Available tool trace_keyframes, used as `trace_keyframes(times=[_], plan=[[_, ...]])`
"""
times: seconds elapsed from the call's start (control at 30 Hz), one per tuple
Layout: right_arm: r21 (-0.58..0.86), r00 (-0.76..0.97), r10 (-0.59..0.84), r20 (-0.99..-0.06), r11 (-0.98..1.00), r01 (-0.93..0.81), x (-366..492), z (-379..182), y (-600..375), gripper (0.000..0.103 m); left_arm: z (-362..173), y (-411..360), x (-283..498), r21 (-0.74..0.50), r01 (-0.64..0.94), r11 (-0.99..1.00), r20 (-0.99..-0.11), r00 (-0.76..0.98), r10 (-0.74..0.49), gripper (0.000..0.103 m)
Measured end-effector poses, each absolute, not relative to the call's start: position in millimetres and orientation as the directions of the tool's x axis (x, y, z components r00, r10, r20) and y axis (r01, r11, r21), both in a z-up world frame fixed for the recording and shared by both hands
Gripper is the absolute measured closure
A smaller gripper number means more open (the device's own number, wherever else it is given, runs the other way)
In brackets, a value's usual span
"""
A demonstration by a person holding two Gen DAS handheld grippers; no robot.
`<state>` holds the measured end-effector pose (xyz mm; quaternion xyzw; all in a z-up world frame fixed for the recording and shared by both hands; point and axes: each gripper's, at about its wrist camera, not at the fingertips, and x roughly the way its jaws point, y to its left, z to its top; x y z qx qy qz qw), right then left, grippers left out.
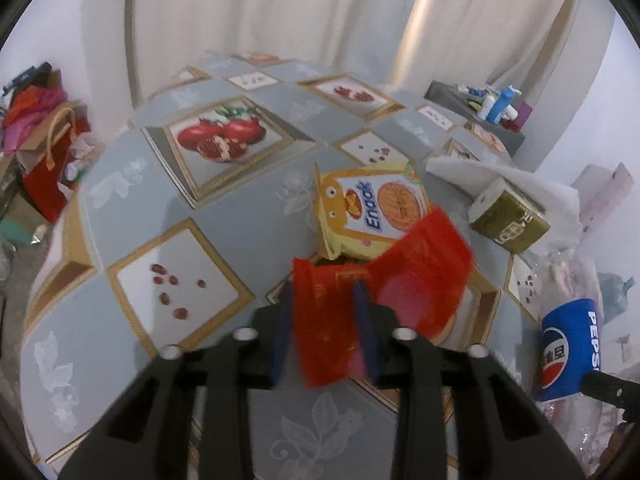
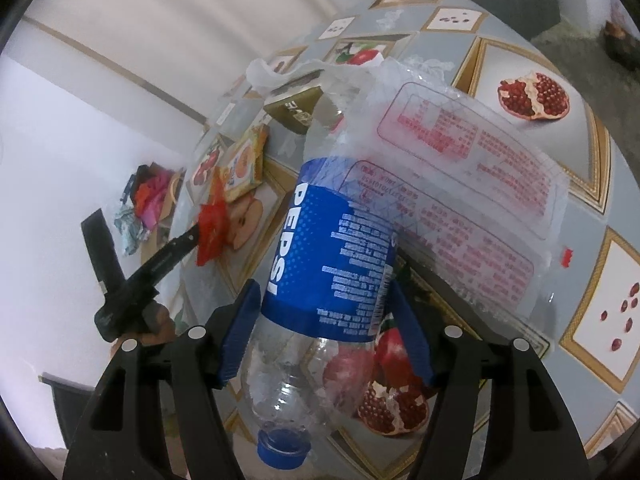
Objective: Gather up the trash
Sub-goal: 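Grasp the Pepsi bottle with the right tool while the left tool reaches the red wrapper, then grasp the red snack wrapper with the left tool, lifting it off the table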
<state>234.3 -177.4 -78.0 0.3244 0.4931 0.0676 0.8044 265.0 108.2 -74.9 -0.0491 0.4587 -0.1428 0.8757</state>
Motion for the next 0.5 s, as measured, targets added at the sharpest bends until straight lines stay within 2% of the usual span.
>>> trace_keyframes(times=[0.07, 0.2, 0.5], plan=[[0.587, 0.502, 0.429, -0.751, 0.782, 0.210, 235.5, -77.4, -176.7, 0.042, -73.1, 107.0, 261.5, -0.208, 0.214, 0.954, -0.789, 0.541, -0.293, 0.091], [0.574, 0.488, 0.432, -0.758, 0.797, 0.186, 233.7, -75.4, -172.9, 0.043, -69.0, 105.0, 247.8, -0.206, 0.240, 0.949, -0.789, 0.533, -0.306, 0.097], [0.564, 0.451, 0.451, -0.770, 0.812, 0.149, 226.4, -75.3, -160.2, 0.043, -63.7, 103.3, 185.6, -0.295, 0.281, 0.913, -0.808, 0.436, -0.395, 0.098]])
